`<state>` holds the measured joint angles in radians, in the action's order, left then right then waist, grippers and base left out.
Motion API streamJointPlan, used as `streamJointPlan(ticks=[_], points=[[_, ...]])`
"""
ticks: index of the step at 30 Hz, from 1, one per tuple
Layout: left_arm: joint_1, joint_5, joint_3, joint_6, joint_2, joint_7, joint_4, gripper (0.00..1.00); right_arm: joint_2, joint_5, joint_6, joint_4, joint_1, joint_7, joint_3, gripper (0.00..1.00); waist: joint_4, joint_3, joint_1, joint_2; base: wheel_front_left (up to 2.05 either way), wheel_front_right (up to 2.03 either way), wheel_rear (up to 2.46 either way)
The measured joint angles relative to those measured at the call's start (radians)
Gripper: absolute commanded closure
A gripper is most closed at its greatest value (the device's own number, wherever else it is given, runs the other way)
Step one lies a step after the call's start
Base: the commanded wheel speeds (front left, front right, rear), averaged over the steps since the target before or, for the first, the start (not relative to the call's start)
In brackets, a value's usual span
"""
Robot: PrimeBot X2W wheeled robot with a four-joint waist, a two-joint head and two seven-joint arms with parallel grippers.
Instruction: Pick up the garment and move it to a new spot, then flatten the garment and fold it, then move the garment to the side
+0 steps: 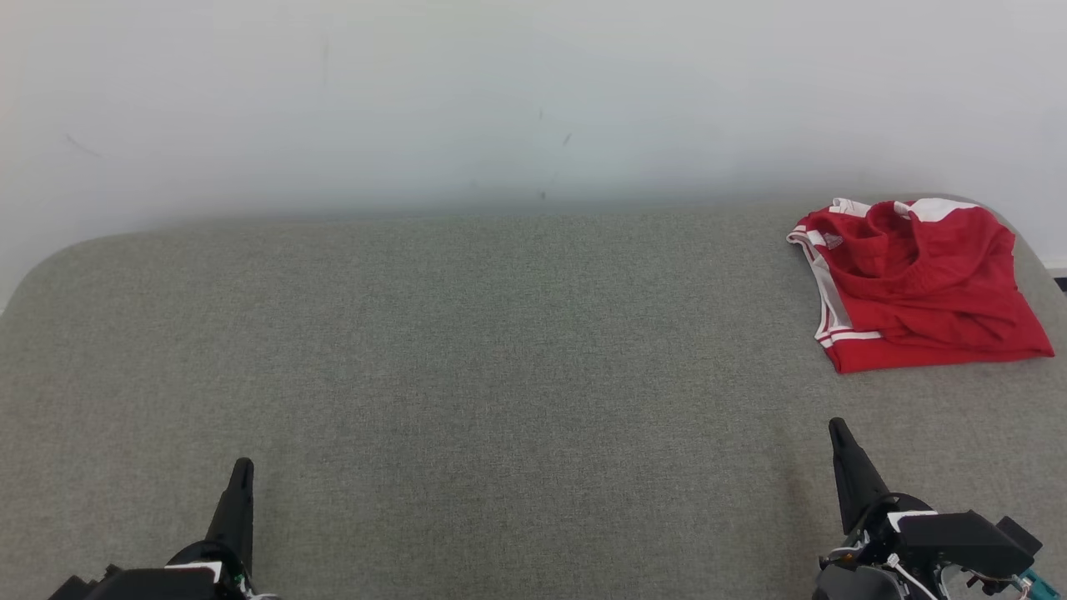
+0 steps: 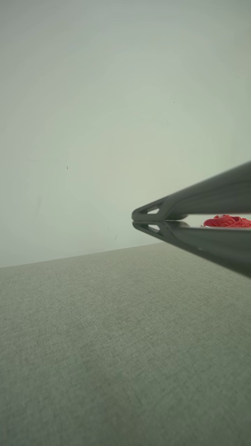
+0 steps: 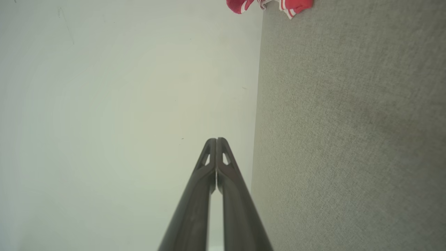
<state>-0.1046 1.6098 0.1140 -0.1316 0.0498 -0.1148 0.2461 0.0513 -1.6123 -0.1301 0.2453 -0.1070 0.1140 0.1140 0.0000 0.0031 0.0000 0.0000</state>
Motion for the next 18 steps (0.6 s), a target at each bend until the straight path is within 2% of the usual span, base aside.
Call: streamJointPlan(ticks=[18], points=[[0.000, 0.000, 0.000, 0.000, 0.000, 0.000, 0.000, 1.00, 0.000, 0.000, 0.000, 0.000, 0.000, 0.000, 0.000, 1.00, 0.000, 0.000, -0.0001, 0.0000, 0.00, 0.00, 0.00]])
